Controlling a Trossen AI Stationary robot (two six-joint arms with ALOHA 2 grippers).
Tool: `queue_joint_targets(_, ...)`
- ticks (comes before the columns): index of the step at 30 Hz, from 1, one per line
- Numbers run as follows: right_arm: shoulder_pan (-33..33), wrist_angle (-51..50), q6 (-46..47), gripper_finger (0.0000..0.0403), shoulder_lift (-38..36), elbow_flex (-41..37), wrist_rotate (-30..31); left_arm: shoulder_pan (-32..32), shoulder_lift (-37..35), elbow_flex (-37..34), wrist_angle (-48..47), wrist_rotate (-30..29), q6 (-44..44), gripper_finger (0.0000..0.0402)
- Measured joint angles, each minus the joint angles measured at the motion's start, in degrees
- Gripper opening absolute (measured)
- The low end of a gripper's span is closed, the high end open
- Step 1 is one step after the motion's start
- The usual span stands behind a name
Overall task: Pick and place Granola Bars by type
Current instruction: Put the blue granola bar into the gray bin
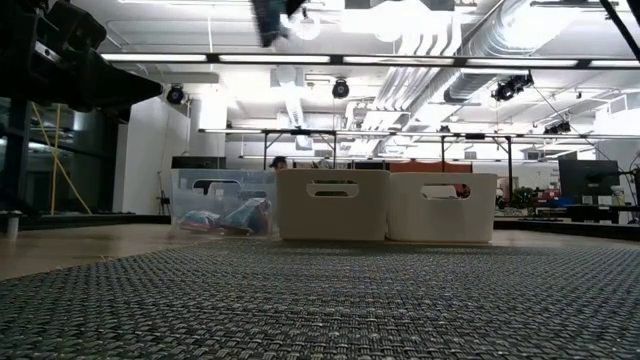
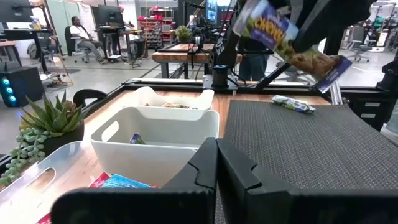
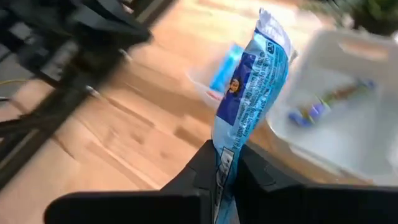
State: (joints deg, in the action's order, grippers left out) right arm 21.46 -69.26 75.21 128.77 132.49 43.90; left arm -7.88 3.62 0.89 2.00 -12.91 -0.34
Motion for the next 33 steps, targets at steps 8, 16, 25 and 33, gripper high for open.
queue_joint_targets(8, -3.43, 18.39, -22.67, 0.0018, 0.0, -0.02, 0.57, 0.0, 0.0, 0.0, 0.02, 0.0, -0.02, 0.0)
queue_joint_targets(16, -6.46, 32.2, -41.57, 0.002, -2.53, -0.04, 1.06, 0.0, -0.02, 0.01, 0.01, 0.0, 0.0, 0.0)
queue_joint_targets(25, -10.34, 25.83, -43.09, 0.002, -9.34, -0.04, 8.5, -0.02, 0.0, 0.0, 0.0, -0.07, 0.0, 0.0)
queue_joint_targets(33, -16.92, 15.96, -36.68, 0.0019, -15.68, -0.04, 7.58, -0.02, -0.02, 0.0, 0.02, -0.09, 0.0, 0.0)
